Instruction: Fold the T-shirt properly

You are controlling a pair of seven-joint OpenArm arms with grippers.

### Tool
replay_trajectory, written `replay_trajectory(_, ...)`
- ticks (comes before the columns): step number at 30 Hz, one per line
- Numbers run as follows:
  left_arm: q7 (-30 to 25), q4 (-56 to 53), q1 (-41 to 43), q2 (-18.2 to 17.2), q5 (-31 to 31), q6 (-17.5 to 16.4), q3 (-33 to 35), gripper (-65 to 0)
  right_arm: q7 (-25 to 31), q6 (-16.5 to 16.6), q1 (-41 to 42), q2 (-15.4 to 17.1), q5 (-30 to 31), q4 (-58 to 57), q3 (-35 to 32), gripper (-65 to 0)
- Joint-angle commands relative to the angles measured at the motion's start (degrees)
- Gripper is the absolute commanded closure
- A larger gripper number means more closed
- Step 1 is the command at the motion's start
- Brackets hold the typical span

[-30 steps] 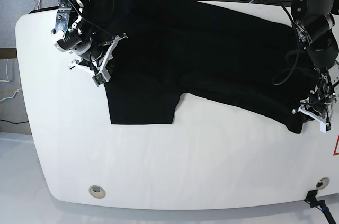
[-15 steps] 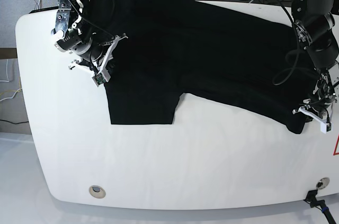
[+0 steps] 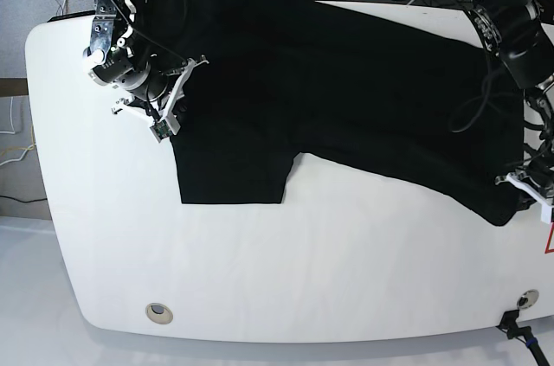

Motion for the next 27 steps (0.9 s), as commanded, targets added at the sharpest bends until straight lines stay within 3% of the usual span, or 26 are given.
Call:
replay_trajectory(1,1.71,6.98,0.83,-1.48,-2.82,0.00,-0.16,0.0,1.19,-0.01,0.59,-0.53,0.08,0.95,0.25,0.0)
replay_trajectory(6,8.31,21.66,7.08,-1.66,-6.51,0.00,-0.87,0.0,1.19,-0.01,0.59,-0.70,0.26,0.95,0.16,0.0)
replay_trajectory(14,19.65,42.76,18.15,-1.39,-11.70,-2.37,-9.83,0.0,1.19,-0.10,0.68,-0.70,0.08,0.95,0.16,0.0)
replay_trajectory(19,20.88,49.36,25.36,-1.39,-11.52,-2.85,-14.49,0.0,1.19,-0.10,0.68,-0.70,0.35,0.95,0.16,0.0)
replay_trajectory(27,20.79,49.36,36.44,-1.31,-11.35,-2.85,-15.81,0.0,1.19,-0.19,1.03,-0.79,0.43,0.95,0.16,0.0)
